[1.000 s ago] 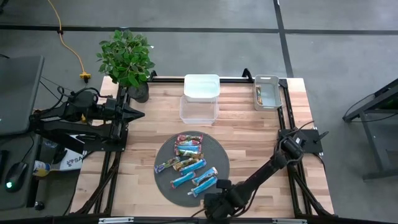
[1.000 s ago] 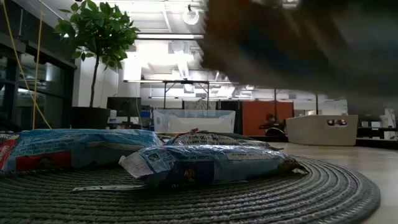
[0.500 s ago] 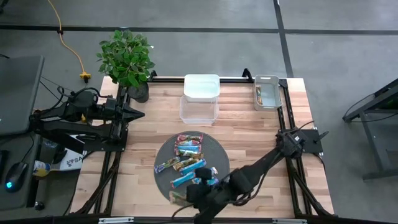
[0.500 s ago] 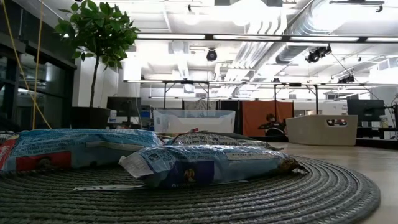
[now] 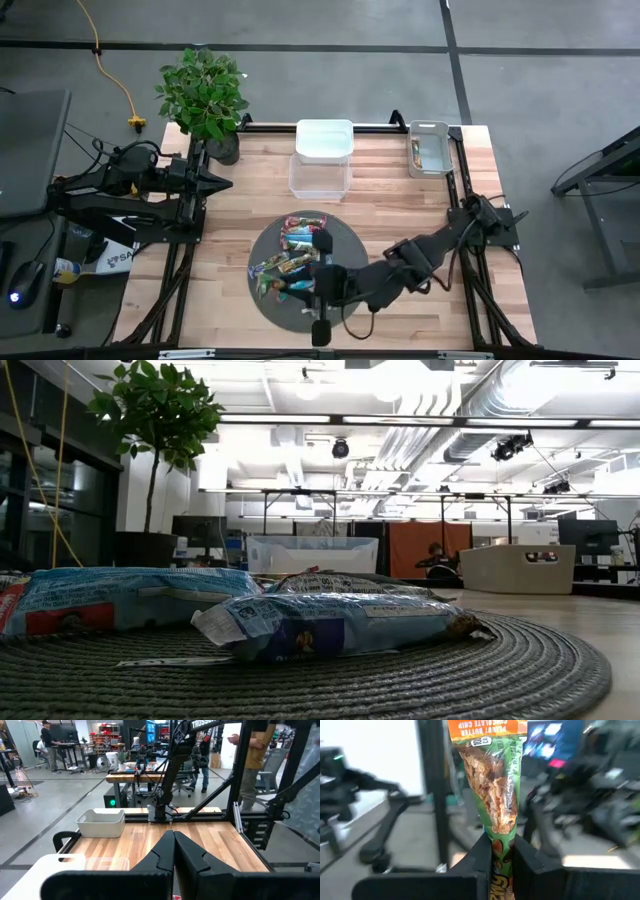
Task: Pick and place Granola Bars by type
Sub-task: Put the yellow granola bar into the gray bin
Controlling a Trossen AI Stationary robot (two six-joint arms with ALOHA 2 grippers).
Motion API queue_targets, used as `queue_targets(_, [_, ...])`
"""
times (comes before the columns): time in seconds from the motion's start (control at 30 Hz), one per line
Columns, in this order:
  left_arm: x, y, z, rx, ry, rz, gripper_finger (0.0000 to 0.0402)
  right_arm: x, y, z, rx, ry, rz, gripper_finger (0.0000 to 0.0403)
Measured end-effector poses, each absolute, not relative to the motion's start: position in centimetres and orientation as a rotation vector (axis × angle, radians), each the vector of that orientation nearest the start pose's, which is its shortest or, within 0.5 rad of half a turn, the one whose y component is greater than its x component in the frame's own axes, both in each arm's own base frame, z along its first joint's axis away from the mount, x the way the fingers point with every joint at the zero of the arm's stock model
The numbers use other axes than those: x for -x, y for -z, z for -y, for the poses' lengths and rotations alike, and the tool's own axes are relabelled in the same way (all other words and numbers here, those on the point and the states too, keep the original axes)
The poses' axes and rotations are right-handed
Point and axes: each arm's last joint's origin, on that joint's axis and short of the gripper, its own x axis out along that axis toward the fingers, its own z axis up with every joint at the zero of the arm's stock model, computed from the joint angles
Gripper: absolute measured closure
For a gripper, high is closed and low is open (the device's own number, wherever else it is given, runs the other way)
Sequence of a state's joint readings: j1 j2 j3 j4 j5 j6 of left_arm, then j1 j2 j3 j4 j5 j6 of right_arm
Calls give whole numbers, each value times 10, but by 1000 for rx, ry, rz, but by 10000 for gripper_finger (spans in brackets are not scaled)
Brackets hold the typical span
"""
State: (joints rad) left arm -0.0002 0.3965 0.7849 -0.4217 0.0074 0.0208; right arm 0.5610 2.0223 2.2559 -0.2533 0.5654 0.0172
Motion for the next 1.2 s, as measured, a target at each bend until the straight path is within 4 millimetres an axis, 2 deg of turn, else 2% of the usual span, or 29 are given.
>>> queue_targets(0.23, [-77,-351,0,-20,8,-33,401,-393,-464,-206,92,444,28,368])
queue_targets(0.57, [-77,-351,0,-20,9,-33,401,-399,-463,-153,193,1124,-121,372])
queue_targets(0.7, [-77,-351,0,-20,8,-33,401,-401,-471,-123,192,1198,-132,366])
queue_targets(1.0, [-77,-351,0,-21,9,-34,401,-381,-500,-51,196,1356,-159,375])
queue_targets(1.2, [-77,-351,0,-21,8,-33,401,-371,-506,-12,226,1451,-203,367])
